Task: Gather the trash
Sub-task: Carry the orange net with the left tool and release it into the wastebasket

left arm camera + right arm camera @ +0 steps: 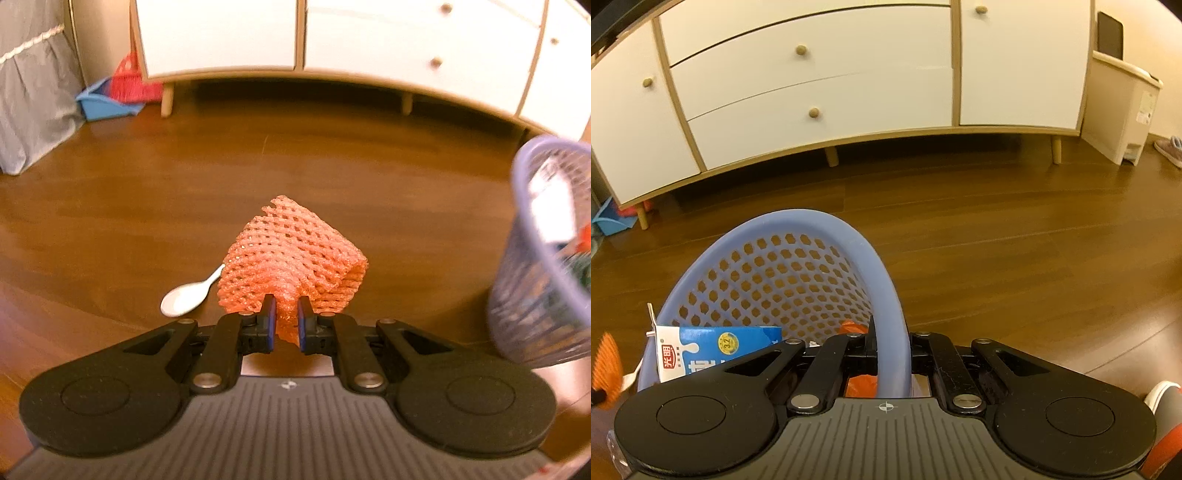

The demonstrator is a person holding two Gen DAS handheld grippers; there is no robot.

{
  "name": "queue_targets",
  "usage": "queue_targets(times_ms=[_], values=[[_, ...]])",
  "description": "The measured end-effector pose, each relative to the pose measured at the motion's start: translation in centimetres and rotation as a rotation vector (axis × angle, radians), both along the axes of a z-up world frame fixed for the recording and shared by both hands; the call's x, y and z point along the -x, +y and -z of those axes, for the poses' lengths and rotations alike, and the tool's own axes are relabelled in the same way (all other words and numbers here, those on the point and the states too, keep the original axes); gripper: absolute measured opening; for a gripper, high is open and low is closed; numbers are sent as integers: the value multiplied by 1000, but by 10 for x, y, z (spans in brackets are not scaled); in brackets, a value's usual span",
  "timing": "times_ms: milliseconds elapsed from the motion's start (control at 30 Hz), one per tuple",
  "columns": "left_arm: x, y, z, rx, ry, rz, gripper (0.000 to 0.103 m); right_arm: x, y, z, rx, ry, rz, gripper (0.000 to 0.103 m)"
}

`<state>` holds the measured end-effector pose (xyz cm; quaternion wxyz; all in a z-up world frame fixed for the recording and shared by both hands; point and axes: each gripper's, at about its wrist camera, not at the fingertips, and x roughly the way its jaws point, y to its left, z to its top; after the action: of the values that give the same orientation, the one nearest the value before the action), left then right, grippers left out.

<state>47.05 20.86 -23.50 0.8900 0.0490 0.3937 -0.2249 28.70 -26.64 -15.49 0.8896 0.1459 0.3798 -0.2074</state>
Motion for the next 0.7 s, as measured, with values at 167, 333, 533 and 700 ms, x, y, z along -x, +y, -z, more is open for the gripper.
queue_targets(times_ms=[167, 333, 533, 700], values=[[14, -7, -39, 47, -53, 49, 8, -2, 8, -2, 8, -4, -23, 3], [27, -21, -72, 84, -89, 106, 8, -5, 18, -1, -8, -2, -46, 3], [44, -40, -101, 128, -122, 192, 8, -9, 33, -1, -15, -3, -81, 3], [60, -57, -118, 152, -140, 250, 9, -11, 40, -1, -21, -3, -100, 3]])
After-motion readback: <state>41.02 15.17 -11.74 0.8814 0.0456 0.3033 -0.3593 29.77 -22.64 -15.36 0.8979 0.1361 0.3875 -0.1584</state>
